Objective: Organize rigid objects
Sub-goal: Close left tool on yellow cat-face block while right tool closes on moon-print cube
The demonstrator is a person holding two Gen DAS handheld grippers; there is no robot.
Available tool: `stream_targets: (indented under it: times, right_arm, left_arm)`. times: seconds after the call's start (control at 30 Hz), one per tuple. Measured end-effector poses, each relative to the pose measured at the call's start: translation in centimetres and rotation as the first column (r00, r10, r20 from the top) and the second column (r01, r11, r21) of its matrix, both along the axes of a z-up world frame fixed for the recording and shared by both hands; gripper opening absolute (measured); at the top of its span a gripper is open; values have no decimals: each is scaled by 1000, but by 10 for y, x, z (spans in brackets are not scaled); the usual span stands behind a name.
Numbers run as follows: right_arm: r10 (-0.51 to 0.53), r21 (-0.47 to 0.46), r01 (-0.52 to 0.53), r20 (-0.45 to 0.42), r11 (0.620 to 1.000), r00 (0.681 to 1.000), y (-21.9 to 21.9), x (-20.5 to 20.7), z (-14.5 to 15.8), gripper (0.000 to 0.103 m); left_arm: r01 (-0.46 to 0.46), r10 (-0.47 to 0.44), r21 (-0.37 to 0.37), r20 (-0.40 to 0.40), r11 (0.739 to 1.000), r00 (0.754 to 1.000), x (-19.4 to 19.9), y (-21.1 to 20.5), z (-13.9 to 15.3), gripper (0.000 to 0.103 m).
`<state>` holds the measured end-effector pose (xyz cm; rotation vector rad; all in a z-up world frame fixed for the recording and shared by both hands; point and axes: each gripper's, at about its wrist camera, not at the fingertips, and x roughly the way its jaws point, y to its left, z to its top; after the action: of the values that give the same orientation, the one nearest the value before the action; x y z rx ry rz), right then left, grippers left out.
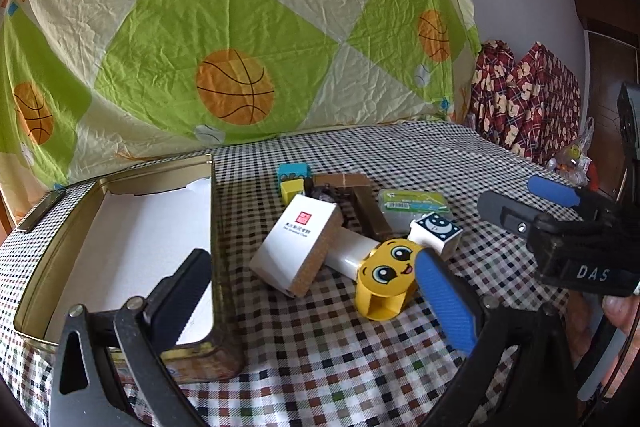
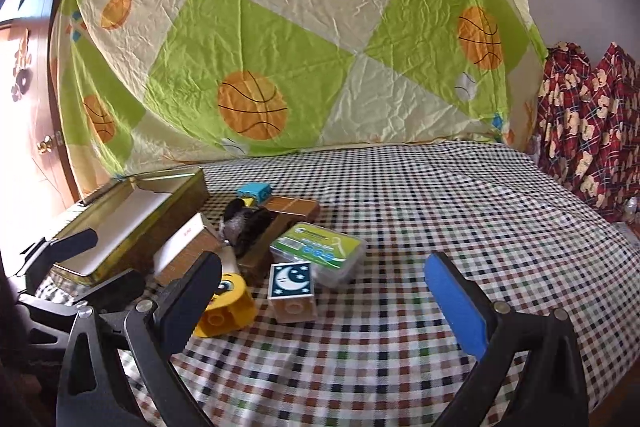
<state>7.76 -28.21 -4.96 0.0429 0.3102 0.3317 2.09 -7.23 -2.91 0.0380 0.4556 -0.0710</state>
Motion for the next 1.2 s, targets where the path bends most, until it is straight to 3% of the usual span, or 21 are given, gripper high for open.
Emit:
stream_targets:
  times: [0.27,0.5,0.6,0.83,1.03,1.2]
  right_arm:
    - [25,-58,-32,-117,998,993,-6,13,-9,102]
    - [52,-81,-68,-189,994,981,0,27,-14,82]
    - [59,-61,-73,-212,995,975,-1,31,-17,82]
    - [77,-103,-101,-221,989,972,7,36,-9,74]
    - [76,-135,-113,-249,984,965,13,43,-16,73]
    - [85,-108,-116,-255,987,963,7,45,-16,73]
  left_arm:
    - [104,-103,8,-84,995,991,18,-26,-3,82]
    - [178,-174,2,-200,984,964,37,-40,-14,52]
    - [202,-201,-20,-239,979,950,46,-42,-18,49]
    - [239,-232,7,-218,971,948,43,-47,-18,38]
    - [233,-231,-17,-212,972,950,44,-39,-18,38]
    - [223,-223,-26,-213,975,951,45,-38,-17,38]
